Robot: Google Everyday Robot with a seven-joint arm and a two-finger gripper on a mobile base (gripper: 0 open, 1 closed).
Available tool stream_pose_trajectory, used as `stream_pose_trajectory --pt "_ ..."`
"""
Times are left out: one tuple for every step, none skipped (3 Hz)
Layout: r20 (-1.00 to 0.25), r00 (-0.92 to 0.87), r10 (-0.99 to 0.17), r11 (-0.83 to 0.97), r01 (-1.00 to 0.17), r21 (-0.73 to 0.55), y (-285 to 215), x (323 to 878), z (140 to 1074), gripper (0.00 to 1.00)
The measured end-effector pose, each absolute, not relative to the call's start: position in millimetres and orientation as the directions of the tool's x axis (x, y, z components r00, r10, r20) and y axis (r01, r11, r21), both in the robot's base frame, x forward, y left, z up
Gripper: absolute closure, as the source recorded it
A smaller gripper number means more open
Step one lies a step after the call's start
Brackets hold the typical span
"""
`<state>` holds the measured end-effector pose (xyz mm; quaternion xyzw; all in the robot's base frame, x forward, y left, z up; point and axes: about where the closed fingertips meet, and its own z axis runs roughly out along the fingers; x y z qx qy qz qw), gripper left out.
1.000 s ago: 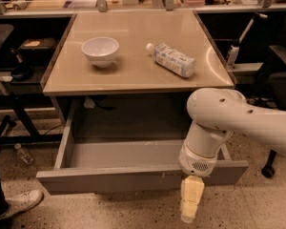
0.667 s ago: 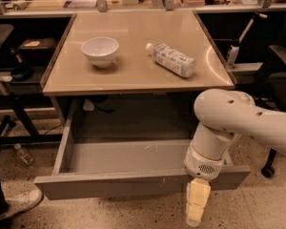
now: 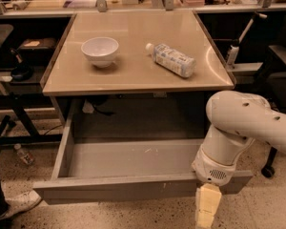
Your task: Open top drawer
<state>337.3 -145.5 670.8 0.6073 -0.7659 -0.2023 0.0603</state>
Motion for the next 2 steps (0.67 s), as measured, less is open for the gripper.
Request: stream_pose_trajectory --pt "-0.157 -0.283 -0.946 0.202 -0.895 0.398 -157.7 320.8 677.6 0.00" --pt "-0.157 -0.283 -0.946 0.202 -0.895 0.398 -157.7 320.8 677.6 0.00"
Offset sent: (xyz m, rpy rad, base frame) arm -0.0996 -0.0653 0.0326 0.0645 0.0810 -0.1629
